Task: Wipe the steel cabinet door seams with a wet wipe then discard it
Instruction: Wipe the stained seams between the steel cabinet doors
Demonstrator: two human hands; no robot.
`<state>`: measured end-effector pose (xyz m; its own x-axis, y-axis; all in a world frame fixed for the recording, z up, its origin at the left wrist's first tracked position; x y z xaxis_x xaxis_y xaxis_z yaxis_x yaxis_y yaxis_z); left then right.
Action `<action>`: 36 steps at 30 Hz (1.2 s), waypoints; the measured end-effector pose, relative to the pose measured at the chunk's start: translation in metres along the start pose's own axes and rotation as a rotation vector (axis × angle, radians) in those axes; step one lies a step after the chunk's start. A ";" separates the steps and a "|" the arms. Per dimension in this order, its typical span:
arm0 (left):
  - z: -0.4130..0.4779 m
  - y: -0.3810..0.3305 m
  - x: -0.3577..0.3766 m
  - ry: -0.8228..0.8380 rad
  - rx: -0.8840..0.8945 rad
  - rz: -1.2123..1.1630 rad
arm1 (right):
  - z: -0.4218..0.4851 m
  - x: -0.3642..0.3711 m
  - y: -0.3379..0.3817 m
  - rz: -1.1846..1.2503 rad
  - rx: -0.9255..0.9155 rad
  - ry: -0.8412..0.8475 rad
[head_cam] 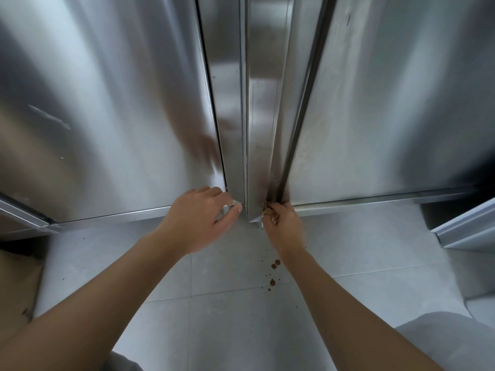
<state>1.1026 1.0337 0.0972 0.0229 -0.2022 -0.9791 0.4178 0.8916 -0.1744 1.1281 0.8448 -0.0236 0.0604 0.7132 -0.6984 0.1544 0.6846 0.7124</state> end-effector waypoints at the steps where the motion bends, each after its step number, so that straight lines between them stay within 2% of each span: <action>1: 0.000 0.000 0.000 -0.004 0.003 0.001 | 0.001 0.000 -0.001 0.020 0.011 0.002; 6: 0.004 -0.004 -0.001 -0.028 0.025 -0.016 | -0.007 0.009 -0.010 0.084 0.079 0.097; 9: 0.008 -0.014 -0.004 -0.031 0.037 -0.036 | -0.012 0.004 -0.015 0.177 0.134 -0.011; 12: 0.007 -0.016 -0.004 -0.032 0.048 -0.031 | -0.016 -0.003 -0.014 0.424 0.223 -0.124; 17: 0.003 -0.006 -0.006 -0.023 0.012 -0.017 | -0.019 -0.005 0.007 0.586 0.180 -0.276; 20: 0.001 -0.002 -0.009 -0.035 0.001 -0.014 | -0.025 -0.020 0.027 0.568 0.092 -0.380; 24: 0.000 0.000 -0.012 -0.049 -0.006 -0.006 | -0.025 -0.029 0.040 0.454 0.041 -0.408; 29: -0.001 0.003 -0.013 -0.051 -0.012 -0.016 | -0.034 -0.014 0.013 0.280 0.168 -0.282; 32: -0.003 0.006 -0.013 -0.061 -0.023 -0.027 | -0.035 -0.005 0.008 0.397 0.191 -0.245; 36: 0.000 0.010 -0.013 -0.046 -0.038 -0.032 | -0.027 -0.026 0.032 0.521 0.104 -0.376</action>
<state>1.1068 1.0455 0.1084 0.0522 -0.2488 -0.9672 0.3838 0.8991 -0.2105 1.1045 0.8528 0.0191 0.4913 0.8333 -0.2534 0.1049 0.2322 0.9670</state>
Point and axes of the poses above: each hand's wrist, its own z-axis towards the middle knuckle, its own x-axis out of the palm, y = z × x, the point moved 6 cm from there along z, towards the middle knuckle, and after that the axes turned 4 degrees about x, right-handed, at the moved point
